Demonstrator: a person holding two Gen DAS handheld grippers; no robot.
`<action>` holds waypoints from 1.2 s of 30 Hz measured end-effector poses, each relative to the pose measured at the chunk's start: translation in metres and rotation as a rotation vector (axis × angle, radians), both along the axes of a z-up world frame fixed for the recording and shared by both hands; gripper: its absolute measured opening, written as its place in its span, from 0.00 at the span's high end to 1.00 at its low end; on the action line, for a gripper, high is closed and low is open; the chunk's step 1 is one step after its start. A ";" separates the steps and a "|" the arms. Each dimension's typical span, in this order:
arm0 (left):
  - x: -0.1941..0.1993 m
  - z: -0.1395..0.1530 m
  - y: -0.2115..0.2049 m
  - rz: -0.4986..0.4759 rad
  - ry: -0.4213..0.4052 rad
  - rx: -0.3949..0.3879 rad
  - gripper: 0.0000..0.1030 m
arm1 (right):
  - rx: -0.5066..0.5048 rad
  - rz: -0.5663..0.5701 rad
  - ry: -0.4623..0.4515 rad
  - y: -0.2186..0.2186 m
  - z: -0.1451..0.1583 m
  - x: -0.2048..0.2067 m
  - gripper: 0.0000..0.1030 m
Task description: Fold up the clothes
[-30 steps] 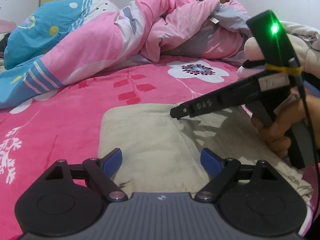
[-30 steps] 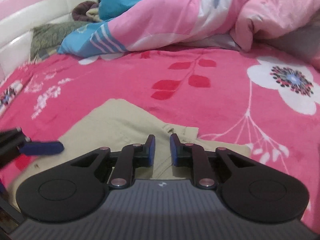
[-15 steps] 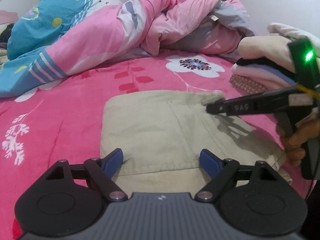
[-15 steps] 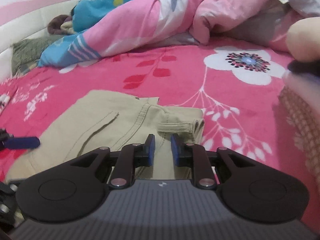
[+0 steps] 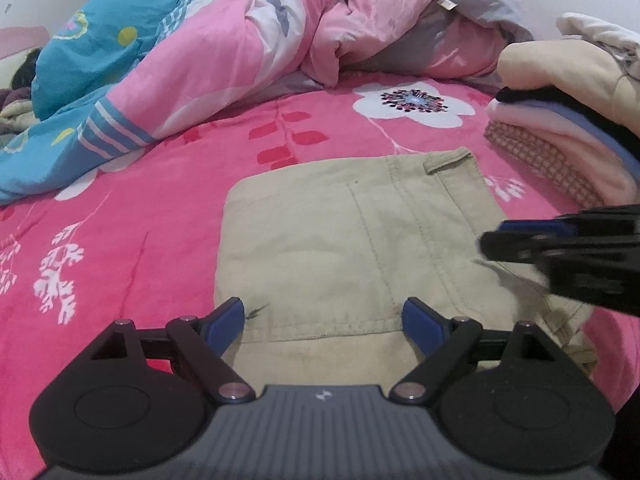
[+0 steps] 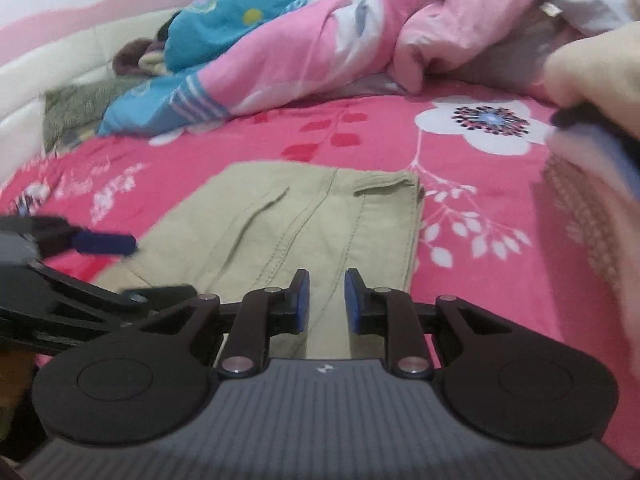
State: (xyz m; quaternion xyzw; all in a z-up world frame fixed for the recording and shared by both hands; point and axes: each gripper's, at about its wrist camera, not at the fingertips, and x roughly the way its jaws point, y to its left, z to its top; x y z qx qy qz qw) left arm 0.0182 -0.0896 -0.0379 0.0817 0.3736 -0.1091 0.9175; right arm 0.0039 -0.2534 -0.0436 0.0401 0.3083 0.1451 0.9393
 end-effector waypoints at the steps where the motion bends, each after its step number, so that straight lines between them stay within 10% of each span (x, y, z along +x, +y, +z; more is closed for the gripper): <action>1: 0.000 0.000 0.000 0.003 0.002 0.003 0.14 | 0.024 0.002 -0.015 -0.002 0.005 -0.008 0.82; 36: -0.010 -0.001 -0.019 0.025 -0.025 0.135 0.13 | -0.053 0.027 -0.113 0.008 -0.032 -0.088 0.75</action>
